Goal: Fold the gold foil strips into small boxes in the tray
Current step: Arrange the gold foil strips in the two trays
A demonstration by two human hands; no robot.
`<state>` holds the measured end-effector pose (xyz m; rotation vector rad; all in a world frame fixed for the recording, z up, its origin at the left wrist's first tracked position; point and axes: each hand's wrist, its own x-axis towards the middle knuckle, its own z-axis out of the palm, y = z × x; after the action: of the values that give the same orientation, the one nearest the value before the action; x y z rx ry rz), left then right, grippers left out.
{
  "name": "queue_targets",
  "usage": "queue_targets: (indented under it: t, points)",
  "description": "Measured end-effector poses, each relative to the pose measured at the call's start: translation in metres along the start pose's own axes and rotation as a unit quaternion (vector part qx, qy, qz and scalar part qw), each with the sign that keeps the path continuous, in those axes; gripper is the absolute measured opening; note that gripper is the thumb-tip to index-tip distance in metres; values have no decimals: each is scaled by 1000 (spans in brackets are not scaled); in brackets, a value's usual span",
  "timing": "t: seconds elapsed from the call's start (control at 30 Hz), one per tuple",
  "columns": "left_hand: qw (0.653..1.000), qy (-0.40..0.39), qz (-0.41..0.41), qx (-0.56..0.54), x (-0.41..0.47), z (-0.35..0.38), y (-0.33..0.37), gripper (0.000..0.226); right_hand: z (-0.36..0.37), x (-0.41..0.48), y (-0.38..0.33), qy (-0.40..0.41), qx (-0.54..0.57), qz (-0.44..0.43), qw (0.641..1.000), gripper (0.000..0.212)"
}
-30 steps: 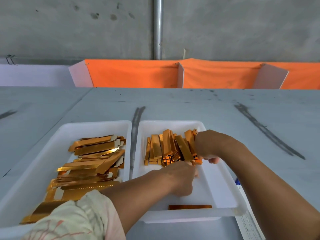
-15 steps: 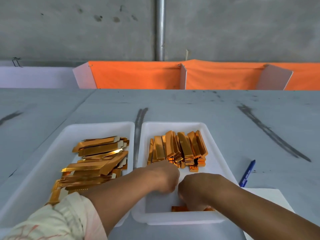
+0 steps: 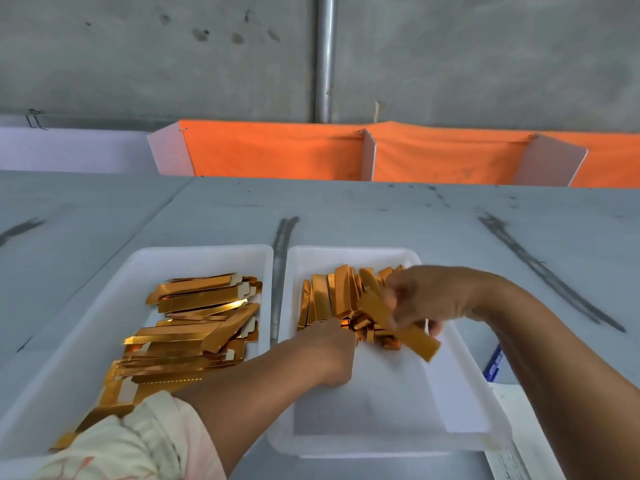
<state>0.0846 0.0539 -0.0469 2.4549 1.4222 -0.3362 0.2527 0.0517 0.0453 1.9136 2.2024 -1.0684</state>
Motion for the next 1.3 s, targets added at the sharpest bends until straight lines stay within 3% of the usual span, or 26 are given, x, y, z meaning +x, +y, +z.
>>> queue_targets:
  t: [0.1, 0.17, 0.27, 0.37, 0.5, 0.6, 0.63, 0.77, 0.87, 0.97, 1.03, 1.17, 1.3]
  points:
    - [1000, 3, -8, -14, 1, 1, 0, 52, -3, 22, 2, 149, 32, 49, 987, 11]
    - [1000, 2, -11, -13, -1, 1, 0, 55, 1, 36, 1, 207, 14, 80, 975, 22]
    - [1000, 8, 1, 11, -5, -2, 1, 39, 3, 49, 7, 295, -63, 130, 944, 24]
    - [999, 7, 49, -13, -6, -5, 8, 37, 6, 54, 12, 284, -153, 173, 931, 10]
    - [994, 22, 90, -60, -4, -7, 19, 59, 17, 64, 10, 230, -202, 179, 935, 19]
    - [994, 36, 82, -67, -3, -7, 22, 59, 22, 73, 13, 210, -212, 153, 942, 13]
    - [994, 40, 82, -65, -4, -7, 22, 56, 23, 74, 15, 215, -208, 145, 943, 12]
    - [991, 75, 101, -39, -10, -9, 17, 43, 24, 71, 20, 281, -144, 133, 939, 40]
    - [978, 169, 113, -43, -16, -16, 8, 34, 24, 69, 20, 351, -165, 130, 913, 43]
    - [948, 308, 75, -31, -25, -28, -8, 28, 22, 69, 24, 358, -184, 177, 898, 41]
    - [937, 348, -1, -17, -29, -33, -22, 38, 24, 70, 27, 336, -160, 211, 904, 40]
    - [943, 267, -172, -96, -33, -37, -46, 59, 30, 77, 29, 302, -48, 212, 928, 36]
    - [935, 245, -201, -160, -34, -30, -49, 63, 29, 79, 25, 295, -35, 207, 932, 27]
